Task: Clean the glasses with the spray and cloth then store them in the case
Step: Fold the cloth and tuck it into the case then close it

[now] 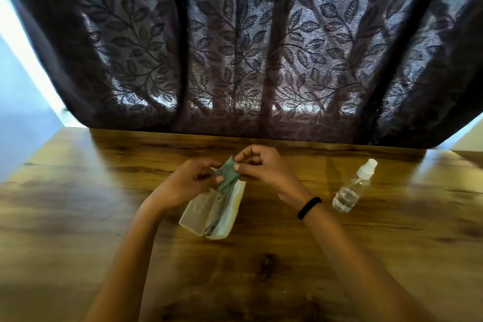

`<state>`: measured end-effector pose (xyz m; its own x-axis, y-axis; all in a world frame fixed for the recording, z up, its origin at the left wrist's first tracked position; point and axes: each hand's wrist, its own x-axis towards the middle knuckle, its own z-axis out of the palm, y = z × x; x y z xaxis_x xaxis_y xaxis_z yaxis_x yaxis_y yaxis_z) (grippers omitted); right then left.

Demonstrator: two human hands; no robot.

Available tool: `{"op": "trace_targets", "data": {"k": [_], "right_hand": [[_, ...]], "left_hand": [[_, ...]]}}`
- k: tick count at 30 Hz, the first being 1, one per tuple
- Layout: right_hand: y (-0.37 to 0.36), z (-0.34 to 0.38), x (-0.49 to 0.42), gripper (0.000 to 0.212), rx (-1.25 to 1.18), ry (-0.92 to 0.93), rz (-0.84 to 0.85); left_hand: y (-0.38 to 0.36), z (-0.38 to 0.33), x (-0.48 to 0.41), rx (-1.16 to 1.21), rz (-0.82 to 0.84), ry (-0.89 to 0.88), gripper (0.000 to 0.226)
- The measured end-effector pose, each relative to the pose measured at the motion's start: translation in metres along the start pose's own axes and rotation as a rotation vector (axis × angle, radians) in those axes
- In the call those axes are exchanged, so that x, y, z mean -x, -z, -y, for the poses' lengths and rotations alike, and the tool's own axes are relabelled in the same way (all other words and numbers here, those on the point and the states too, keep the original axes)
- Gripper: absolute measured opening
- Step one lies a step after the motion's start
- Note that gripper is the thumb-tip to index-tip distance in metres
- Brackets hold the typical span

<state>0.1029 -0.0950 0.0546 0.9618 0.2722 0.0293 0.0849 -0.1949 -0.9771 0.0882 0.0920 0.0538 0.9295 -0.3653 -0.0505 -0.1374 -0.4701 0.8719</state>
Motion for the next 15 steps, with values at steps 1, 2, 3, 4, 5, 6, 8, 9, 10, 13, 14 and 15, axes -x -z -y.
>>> {"op": "trace_targets", "data": {"k": [1, 2, 3, 4, 5, 6, 8, 9, 10, 13, 14, 15], "right_hand": [[-0.005, -0.001, -0.002, 0.008, 0.026, 0.004, 0.0], [-0.011, -0.002, -0.005, 0.006, 0.062, 0.008, -0.001], [-0.016, -0.003, -0.008, 0.008, 0.105, 0.011, -0.005], [-0.02, -0.003, -0.011, 0.01, 0.151, 0.012, -0.005], [-0.024, -0.004, -0.013, 0.012, 0.203, 0.014, -0.001], [-0.027, -0.004, -0.016, 0.012, 0.255, 0.018, 0.006], [-0.033, -0.006, -0.021, 0.011, 0.362, 0.022, 0.022], [-0.035, -0.008, -0.023, 0.011, 0.416, 0.025, 0.031], [-0.037, -0.009, -0.025, 0.01, 0.468, 0.03, 0.038], [-0.04, -0.013, -0.026, 0.01, 0.603, 0.039, 0.055], [-0.04, -0.014, -0.025, 0.01, 0.639, 0.046, 0.057], [-0.04, -0.016, -0.024, 0.011, 0.67, 0.053, 0.056]], "left_hand": [[0.002, 0.003, 0.004, -0.004, -0.025, 0.023, 0.025], [0.003, 0.007, 0.007, -0.009, -0.049, 0.044, 0.027], [0.003, 0.01, 0.009, -0.014, -0.072, 0.067, 0.029], [0.001, 0.014, 0.01, -0.024, -0.096, 0.093, 0.03], [0.0, 0.017, 0.011, -0.046, -0.116, 0.124, 0.032], [-0.003, 0.02, 0.01, -0.078, -0.128, 0.157, 0.033], [-0.011, 0.027, 0.007, -0.155, -0.147, 0.222, 0.035], [-0.016, 0.03, 0.005, -0.198, -0.158, 0.25, 0.036], [-0.02, 0.032, 0.003, -0.241, -0.171, 0.275, 0.036], [-0.032, 0.034, -0.004, -0.397, -0.227, 0.346, 0.037], [-0.036, 0.034, -0.006, -0.46, -0.239, 0.356, 0.037], [-0.039, 0.035, -0.007, -0.519, -0.24, 0.355, 0.036]]}}
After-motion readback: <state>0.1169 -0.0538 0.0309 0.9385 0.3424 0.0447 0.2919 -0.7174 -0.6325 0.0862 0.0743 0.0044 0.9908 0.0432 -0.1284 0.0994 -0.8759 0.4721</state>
